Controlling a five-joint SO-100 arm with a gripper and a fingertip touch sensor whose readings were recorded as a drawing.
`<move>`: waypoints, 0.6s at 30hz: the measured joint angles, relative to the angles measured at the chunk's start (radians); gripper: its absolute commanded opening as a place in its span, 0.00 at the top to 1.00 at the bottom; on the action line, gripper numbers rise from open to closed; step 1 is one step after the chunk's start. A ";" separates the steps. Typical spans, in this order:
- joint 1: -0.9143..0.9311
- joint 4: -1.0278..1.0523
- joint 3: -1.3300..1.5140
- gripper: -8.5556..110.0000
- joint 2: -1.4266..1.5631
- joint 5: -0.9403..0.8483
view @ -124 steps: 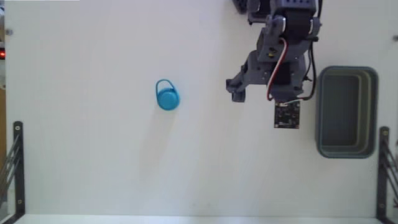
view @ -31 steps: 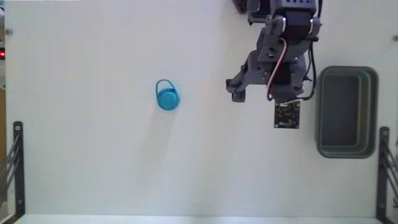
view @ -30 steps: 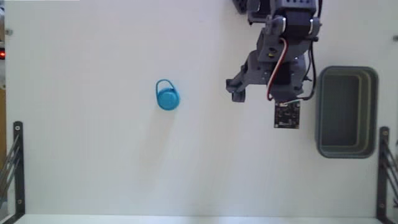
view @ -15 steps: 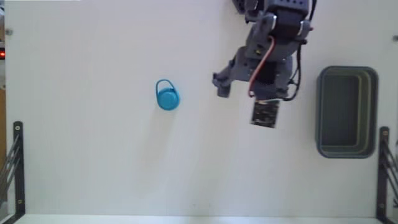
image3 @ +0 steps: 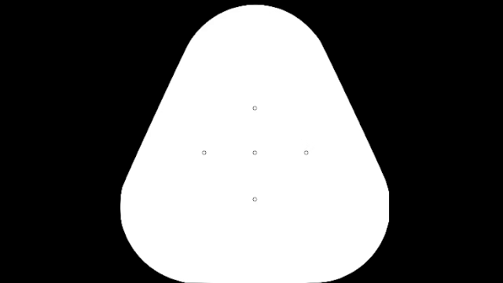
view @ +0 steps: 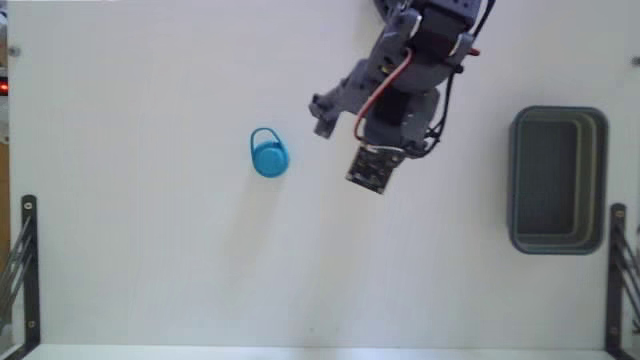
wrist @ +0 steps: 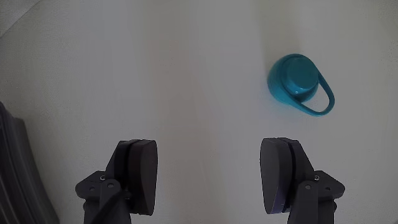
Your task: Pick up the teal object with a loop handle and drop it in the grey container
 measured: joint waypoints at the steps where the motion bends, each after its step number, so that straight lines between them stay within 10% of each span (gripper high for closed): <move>1: 0.011 0.000 0.000 0.00 0.000 0.000; 18: 0.225 0.000 0.000 0.00 0.000 0.000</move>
